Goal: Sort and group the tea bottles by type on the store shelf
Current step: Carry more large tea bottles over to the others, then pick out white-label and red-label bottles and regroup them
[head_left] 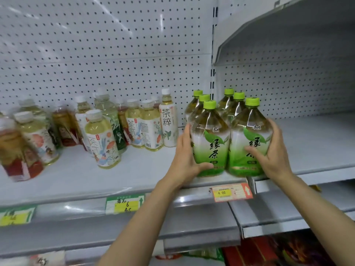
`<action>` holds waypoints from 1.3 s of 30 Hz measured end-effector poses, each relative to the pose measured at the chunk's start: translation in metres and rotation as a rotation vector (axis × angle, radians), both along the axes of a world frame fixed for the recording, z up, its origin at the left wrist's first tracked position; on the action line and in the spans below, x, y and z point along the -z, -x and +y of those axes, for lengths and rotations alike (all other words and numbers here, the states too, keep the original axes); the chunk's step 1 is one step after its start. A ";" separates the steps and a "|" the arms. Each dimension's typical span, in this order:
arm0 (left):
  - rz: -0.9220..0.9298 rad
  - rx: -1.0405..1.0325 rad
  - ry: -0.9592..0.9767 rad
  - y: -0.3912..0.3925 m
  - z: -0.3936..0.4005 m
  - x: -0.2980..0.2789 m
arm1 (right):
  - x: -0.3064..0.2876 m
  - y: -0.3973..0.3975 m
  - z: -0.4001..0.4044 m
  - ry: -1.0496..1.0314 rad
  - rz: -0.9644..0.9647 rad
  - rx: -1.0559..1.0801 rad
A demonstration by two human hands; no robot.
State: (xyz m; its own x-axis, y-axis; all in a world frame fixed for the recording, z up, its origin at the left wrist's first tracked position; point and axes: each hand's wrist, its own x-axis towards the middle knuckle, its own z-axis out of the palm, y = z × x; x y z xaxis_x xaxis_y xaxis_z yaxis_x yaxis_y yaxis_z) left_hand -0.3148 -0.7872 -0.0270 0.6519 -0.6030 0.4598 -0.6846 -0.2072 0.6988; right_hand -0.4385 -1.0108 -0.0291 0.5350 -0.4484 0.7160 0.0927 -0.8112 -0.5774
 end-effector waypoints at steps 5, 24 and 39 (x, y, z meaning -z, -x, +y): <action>-0.048 -0.079 -0.018 0.004 -0.003 -0.004 | -0.004 -0.005 -0.002 0.041 0.058 0.022; -0.064 -0.980 0.231 -0.076 0.166 -0.024 | 0.006 -0.027 0.098 0.802 -0.283 -0.037; -0.007 -0.617 -0.021 -0.131 0.194 -0.003 | -0.067 -0.235 0.218 0.395 0.243 0.102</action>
State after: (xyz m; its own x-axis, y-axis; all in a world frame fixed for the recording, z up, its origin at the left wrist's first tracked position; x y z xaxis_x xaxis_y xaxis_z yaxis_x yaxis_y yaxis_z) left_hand -0.1842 -0.5929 -0.0237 0.8804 -0.1251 0.4574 -0.4389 -0.5804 0.6860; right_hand -0.2037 -0.7933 0.0379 0.6754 -0.2260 0.7020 -0.0982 -0.9710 -0.2181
